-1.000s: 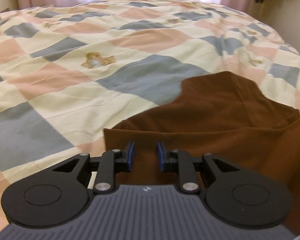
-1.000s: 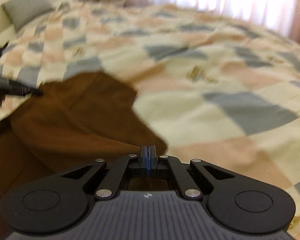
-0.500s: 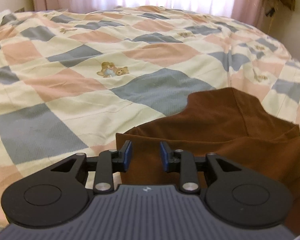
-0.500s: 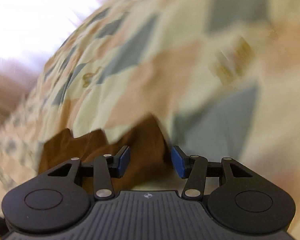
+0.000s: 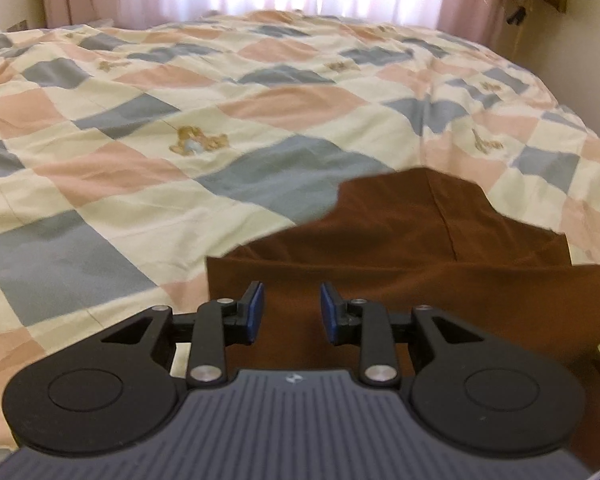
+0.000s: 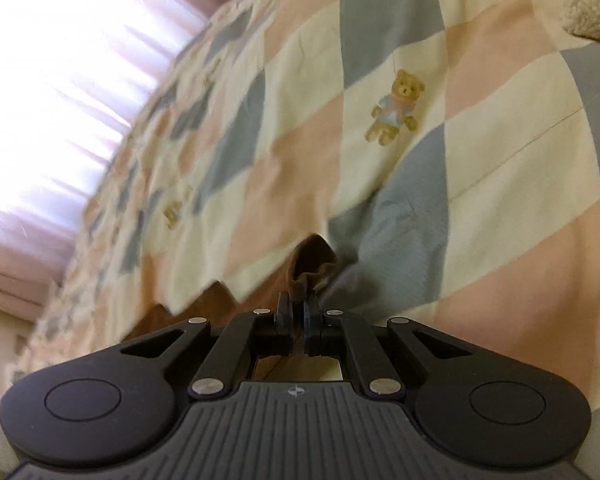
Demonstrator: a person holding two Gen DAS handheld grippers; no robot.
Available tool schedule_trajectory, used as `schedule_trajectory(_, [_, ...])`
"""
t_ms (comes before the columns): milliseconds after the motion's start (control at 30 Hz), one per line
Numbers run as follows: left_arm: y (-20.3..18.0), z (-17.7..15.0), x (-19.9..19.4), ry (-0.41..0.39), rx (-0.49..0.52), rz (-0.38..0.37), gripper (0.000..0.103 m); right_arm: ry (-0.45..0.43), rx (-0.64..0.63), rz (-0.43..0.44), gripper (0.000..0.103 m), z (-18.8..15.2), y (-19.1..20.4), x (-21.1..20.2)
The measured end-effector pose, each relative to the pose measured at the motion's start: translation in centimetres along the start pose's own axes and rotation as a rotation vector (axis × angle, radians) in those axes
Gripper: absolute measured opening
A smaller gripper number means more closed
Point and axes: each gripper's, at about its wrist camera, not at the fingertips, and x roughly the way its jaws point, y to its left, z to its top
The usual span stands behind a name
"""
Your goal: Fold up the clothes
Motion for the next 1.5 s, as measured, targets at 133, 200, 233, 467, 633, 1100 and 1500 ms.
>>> schedule_trajectory(133, [-0.7,-1.1,-0.1,0.014,0.039,0.014,0.026,0.070,-0.036,-0.139,0.005,-1.3,0.0,3.7])
schedule_trajectory(200, [-0.4,-1.5,-0.8,0.008,0.048,0.016,0.029,0.026,-0.120,-0.174,0.005,-1.8,2.0,3.8])
schedule_trajectory(233, [0.0,-1.7,-1.1,0.008,0.040,0.017,0.029,-0.013,-0.189,-0.183,0.005,-2.2,3.5,3.3])
schedule_trajectory(467, [4.0,-2.6,-3.9,0.016,-0.106,0.017,0.029,-0.078,-0.909,0.083,0.005,-11.8,17.4,2.7])
schedule_trajectory(633, [5.3,-3.3,-5.1,0.024,-0.140,0.024,0.029,0.144,-1.168,0.041,0.020,-19.4,18.2,7.9])
schedule_trajectory(1100, [-0.4,-4.0,-4.5,0.055,-0.106,-0.150,0.030,0.126,-0.907,0.119,0.028,-14.4,14.2,6.1])
schedule_trajectory(1500, [-13.5,-4.0,1.7,0.082,0.257,-0.254,0.026,0.127,-0.935,0.072,0.029,-12.1,12.2,7.8])
